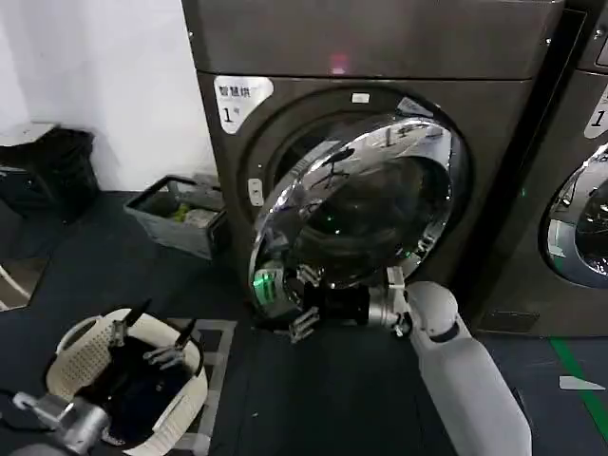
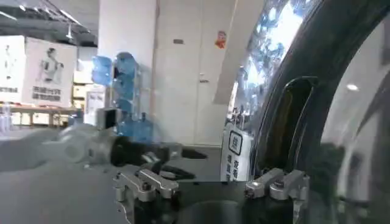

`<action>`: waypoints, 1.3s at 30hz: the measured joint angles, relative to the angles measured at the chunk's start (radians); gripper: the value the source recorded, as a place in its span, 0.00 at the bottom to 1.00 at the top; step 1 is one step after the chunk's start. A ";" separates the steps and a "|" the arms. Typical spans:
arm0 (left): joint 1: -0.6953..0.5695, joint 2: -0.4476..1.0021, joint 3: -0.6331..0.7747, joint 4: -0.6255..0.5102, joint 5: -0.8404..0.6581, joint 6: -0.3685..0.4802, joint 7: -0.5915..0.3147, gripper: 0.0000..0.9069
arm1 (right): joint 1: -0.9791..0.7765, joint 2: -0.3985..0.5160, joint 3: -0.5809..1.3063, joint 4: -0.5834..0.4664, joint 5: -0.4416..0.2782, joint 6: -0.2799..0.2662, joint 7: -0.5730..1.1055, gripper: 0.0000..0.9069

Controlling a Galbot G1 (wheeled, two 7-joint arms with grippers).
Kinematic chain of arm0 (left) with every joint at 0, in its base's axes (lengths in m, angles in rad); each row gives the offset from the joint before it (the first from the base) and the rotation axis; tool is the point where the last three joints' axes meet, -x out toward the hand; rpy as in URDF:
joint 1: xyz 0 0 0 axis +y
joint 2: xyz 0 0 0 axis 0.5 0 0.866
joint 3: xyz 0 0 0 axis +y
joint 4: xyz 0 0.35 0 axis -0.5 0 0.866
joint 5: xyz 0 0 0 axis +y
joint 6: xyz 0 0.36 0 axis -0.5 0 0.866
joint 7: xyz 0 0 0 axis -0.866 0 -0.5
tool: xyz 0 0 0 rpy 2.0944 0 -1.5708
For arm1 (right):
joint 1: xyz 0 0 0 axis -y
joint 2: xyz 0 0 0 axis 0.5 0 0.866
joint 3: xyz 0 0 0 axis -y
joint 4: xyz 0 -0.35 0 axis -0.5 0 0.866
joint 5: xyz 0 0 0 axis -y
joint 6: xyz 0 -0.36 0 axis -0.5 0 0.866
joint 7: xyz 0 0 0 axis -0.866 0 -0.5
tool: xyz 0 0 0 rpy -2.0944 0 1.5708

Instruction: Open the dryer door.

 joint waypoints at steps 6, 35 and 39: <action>-0.048 0.026 0.011 0.024 -0.023 0.039 0.082 1.00 | -0.032 -0.028 0.016 0.026 0.014 0.006 -0.053 1.00; -0.266 0.176 0.215 0.153 -0.424 0.055 0.358 1.00 | -0.191 -0.182 0.186 0.080 0.096 0.062 -0.207 1.00; -0.311 0.197 0.274 0.165 -0.437 0.059 0.354 1.00 | -0.220 -0.202 0.248 0.068 0.099 0.072 -0.203 1.00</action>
